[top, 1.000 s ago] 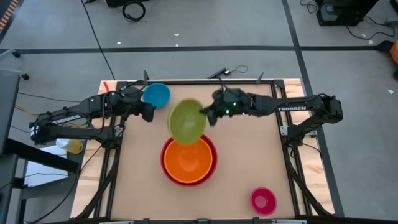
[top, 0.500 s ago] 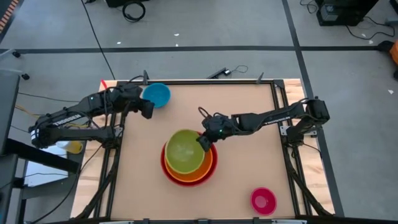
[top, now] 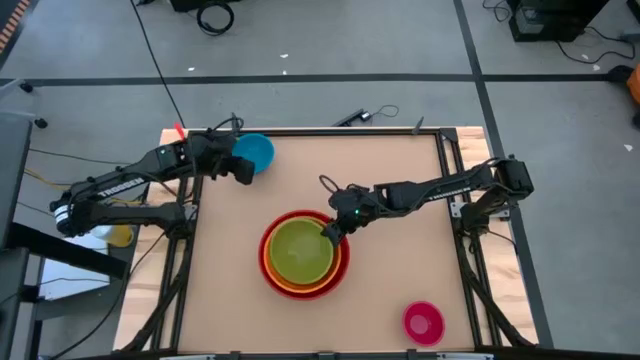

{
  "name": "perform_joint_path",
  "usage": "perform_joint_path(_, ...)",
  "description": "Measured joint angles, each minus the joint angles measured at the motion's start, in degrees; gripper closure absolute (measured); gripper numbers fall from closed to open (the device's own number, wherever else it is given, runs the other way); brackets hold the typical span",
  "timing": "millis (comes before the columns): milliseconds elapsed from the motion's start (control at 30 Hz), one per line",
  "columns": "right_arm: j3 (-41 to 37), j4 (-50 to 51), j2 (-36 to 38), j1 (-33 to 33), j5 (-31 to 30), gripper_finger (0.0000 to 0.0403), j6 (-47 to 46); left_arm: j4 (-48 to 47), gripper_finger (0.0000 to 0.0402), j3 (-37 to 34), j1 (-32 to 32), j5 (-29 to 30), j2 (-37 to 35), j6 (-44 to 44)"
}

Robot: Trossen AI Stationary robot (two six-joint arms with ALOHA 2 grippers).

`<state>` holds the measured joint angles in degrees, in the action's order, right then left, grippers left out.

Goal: Nest bowls inside each other
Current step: Stack the green bowl into the orange bowl, then stack the blue bowl into the green bowl

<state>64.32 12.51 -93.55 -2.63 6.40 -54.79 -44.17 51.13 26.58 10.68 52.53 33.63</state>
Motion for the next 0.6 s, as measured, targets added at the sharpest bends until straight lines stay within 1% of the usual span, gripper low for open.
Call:
perform_joint_path(67,0.04,2.02,1.51,1.25,0.12,0.025,-2.84,0.07,0.0246,0.0,0.0,0.0,0.85,-0.15)
perform_joint_path(133,0.04,3.36,3.41,2.47,-0.39,0.0235,-4.2,0.4,0.0246,0.0,0.01,0.0,1.74,-3.28)
perform_joint_path(200,0.04,3.47,6.26,3.6,-2.6,0.0228,-4.45,0.89,0.0246,0.0,0.12,-0.02,2.92,-6.99)
perform_joint_path(300,0.06,3.2,10.68,5.66,-5.73,0.0227,-3.44,1.57,0.0246,0.0,2.78,-0.26,5.42,-7.96)
perform_joint_path(433,0.06,4.86,14.86,8.22,-9.66,0.0228,-1.79,1.55,0.0246,0.0,10.74,0.02,10.0,-11.5)
perform_joint_path(500,0.06,5.38,16.1,9.12,-10.03,0.0228,-1.76,1.55,0.0246,0.0,15.62,0.01,13.02,-13.07)
perform_joint_path(533,0.06,5.41,16.39,9.35,-10.02,0.0228,-1.74,1.56,0.0246,0.0,17.95,-0.32,14.88,-13.81)
perform_joint_path(600,0.06,5.68,16.42,9.59,-10.0,0.0228,-1.7,1.52,0.0246,0.0,22.16,-2.86,18.48,-15.77)
